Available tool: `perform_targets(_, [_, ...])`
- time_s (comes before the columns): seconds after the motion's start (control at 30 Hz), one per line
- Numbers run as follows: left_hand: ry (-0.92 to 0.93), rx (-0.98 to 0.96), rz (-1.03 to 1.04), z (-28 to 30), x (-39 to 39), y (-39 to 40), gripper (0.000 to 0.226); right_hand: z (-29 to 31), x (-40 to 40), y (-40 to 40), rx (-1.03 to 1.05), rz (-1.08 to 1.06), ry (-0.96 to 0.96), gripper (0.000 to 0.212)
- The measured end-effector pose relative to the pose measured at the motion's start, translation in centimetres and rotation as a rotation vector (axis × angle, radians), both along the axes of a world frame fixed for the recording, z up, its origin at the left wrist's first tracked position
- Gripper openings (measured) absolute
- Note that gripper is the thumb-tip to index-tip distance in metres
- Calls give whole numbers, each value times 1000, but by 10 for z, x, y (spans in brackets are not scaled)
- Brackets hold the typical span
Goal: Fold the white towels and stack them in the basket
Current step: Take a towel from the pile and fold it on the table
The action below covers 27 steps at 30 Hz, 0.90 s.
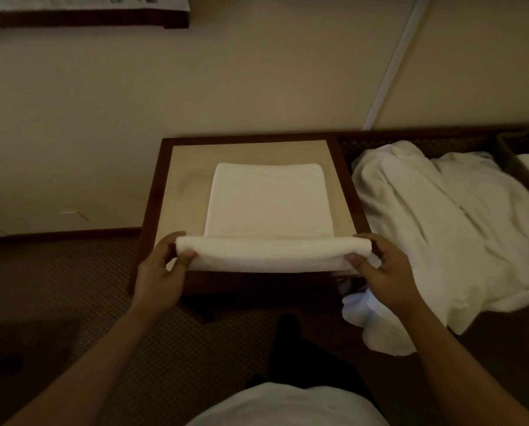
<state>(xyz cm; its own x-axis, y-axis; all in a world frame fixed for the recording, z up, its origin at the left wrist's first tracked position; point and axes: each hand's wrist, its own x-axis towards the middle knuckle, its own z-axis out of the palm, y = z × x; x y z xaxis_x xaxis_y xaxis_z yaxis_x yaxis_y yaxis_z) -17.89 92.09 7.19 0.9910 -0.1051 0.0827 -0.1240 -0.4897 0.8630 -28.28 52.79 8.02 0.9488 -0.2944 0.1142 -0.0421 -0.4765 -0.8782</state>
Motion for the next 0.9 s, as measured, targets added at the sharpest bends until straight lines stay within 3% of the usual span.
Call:
perform_targets(0.3, [10,-53,151,17,99,-50,37,14,93,-10,163,-121,-30,20])
perform_targets(0.5, [50,-8,215,-3,201,-87,36,-12,194,-37,158,-192,81,24])
perform_targets(0.7, [308,152,205,-66,310,-119,44,-77,310,-60,30,-277,330,36])
perform_targets(0.9, [240,406,155,-92,355,-134,54,-101,331,-60,-70,-413,335,42])
